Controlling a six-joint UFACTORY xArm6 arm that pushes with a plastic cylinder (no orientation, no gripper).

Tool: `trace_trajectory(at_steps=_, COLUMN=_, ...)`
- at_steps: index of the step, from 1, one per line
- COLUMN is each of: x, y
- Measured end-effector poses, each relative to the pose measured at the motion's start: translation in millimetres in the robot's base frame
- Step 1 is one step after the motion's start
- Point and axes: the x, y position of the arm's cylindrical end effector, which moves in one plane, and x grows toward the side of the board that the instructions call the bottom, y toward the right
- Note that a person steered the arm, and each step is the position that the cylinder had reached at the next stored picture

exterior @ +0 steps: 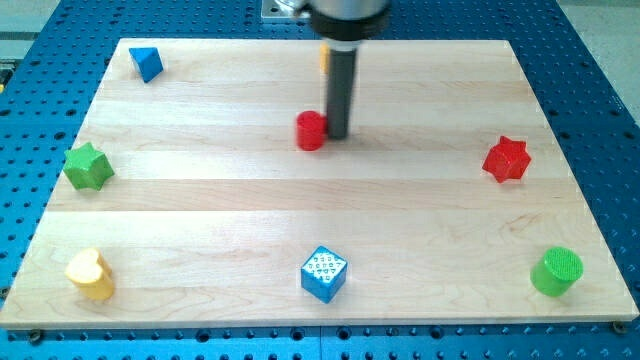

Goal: Move the red circle closely to the green star

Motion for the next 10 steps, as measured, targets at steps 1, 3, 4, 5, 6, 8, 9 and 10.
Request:
trace_trajectory(at_steps=1, x=17.4, y=-65.2)
trace_trajectory(at_steps=3, x=39.6, y=-104.6)
trace_trajectory(at_steps=4, x=18.4, y=-110.5)
trace_trajectory(at_steps=5, x=15.6, y=-144.0)
trace_trajectory(at_steps=6, x=6.3, y=-183.2)
trace_trajectory(at_steps=8, x=-9.4, y=-223.4)
trace_trajectory(at_steps=9, x=1.2, y=-238.2)
trace_trajectory(at_steps=10, x=-2.2, y=-155.7)
